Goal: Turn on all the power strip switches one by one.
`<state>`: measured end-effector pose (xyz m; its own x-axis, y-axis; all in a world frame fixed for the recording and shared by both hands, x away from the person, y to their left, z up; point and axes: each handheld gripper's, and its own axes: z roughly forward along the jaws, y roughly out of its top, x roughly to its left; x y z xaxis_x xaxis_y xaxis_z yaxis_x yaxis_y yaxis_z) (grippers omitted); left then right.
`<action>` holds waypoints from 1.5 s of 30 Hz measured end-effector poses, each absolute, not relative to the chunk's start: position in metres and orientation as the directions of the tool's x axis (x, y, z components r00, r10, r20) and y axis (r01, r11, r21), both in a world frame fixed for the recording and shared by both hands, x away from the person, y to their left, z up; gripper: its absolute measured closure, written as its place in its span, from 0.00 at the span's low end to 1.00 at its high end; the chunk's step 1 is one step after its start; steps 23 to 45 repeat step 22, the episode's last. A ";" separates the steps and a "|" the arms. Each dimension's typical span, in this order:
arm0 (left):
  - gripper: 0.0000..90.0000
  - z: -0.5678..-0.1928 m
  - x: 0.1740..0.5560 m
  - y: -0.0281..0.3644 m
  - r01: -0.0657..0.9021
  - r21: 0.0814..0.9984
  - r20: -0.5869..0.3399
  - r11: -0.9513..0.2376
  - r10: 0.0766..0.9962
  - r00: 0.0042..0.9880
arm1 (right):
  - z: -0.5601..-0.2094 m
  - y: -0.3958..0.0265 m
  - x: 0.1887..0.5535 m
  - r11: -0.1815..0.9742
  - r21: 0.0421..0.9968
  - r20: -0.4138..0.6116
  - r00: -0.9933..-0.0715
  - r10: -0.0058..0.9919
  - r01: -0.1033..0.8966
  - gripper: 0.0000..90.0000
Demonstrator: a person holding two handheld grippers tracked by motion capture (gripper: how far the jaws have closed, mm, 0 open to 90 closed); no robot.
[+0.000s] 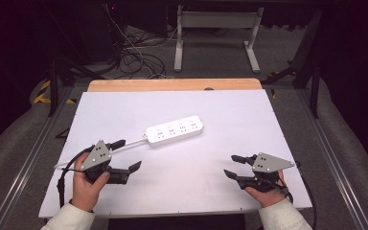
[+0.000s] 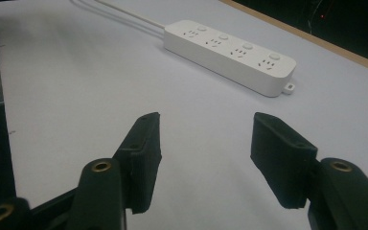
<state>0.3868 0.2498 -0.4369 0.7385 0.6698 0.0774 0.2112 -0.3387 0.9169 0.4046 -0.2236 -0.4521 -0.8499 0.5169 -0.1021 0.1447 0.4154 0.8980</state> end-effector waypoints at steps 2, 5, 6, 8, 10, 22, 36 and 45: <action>0.12 -0.443 0.382 0.253 0.226 0.913 0.068 -0.340 0.672 0.737 | -0.452 -0.224 0.405 0.414 0.899 -0.102 -0.850 0.516 0.143 0.49; 0.12 -0.454 0.378 0.259 0.259 0.912 0.024 -0.318 0.672 0.740 | -0.452 -0.225 0.405 0.413 0.900 -0.104 -0.851 0.515 0.140 0.49; 0.11 -0.459 0.378 0.262 0.269 0.913 0.006 -0.306 0.670 0.743 | -0.453 -0.225 0.405 0.414 0.900 -0.105 -0.853 0.512 0.137 0.49; 0.11 -0.468 0.376 0.265 0.294 0.907 -0.017 -0.301 0.672 0.740 | -0.453 -0.225 0.405 0.412 0.901 -0.104 -0.856 0.507 0.135 0.48; 0.11 -0.474 0.374 0.266 0.305 0.902 -0.019 -0.305 0.679 0.734 | -0.453 -0.226 0.405 0.413 0.900 -0.101 -0.855 0.509 0.140 0.48; 0.11 -0.478 0.368 0.273 0.288 0.927 -0.025 -0.239 0.728 0.685 | -0.455 -0.228 0.408 0.409 0.897 -0.083 -0.848 0.523 0.165 0.46; 0.11 -0.478 0.368 0.273 0.288 0.927 -0.025 -0.239 0.728 0.685 | -0.455 -0.228 0.408 0.409 0.897 -0.083 -0.848 0.523 0.165 0.46; 0.11 -0.478 0.368 0.273 0.288 0.927 -0.025 -0.239 0.728 0.685 | -0.455 -0.228 0.408 0.409 0.897 -0.083 -0.848 0.523 0.165 0.46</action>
